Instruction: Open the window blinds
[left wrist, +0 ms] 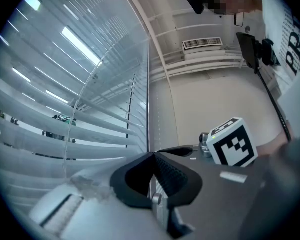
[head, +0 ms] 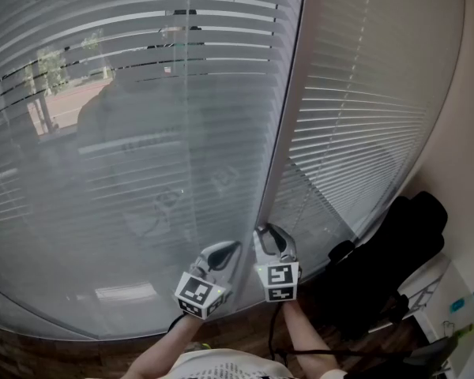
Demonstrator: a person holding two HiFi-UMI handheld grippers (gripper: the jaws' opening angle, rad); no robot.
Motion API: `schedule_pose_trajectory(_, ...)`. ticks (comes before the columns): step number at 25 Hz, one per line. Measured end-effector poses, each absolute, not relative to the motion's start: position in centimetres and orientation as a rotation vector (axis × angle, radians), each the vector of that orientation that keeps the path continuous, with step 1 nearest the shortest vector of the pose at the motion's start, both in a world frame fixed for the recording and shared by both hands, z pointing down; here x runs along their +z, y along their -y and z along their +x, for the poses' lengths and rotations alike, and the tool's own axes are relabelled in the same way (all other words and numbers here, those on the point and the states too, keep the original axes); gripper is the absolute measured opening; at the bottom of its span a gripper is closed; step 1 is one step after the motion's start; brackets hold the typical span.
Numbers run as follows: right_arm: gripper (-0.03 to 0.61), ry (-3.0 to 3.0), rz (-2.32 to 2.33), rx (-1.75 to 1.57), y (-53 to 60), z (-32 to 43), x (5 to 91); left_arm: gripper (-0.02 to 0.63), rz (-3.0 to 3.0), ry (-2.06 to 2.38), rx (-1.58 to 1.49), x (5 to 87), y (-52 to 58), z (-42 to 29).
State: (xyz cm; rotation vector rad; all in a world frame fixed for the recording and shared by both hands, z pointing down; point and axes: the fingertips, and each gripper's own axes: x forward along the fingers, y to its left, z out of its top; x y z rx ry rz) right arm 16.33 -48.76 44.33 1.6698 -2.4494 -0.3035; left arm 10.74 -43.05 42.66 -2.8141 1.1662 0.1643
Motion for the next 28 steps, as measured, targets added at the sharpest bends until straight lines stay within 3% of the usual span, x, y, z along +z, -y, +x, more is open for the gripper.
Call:
schedule_pose_trajectory(22, 0.133, 2.79, 1.788, 0.44, 49.14, 17.37, 45.01, -0.008, -2.818, -1.165, 0.158, 43.07, 42.95, 10.75)
schedule_pose_trajectory(28, 0.133, 2.806, 1.802, 0.514, 49.14, 17.38, 45.06, -0.008, -2.819, -1.168, 0.158, 42.94, 42.9, 10.78)
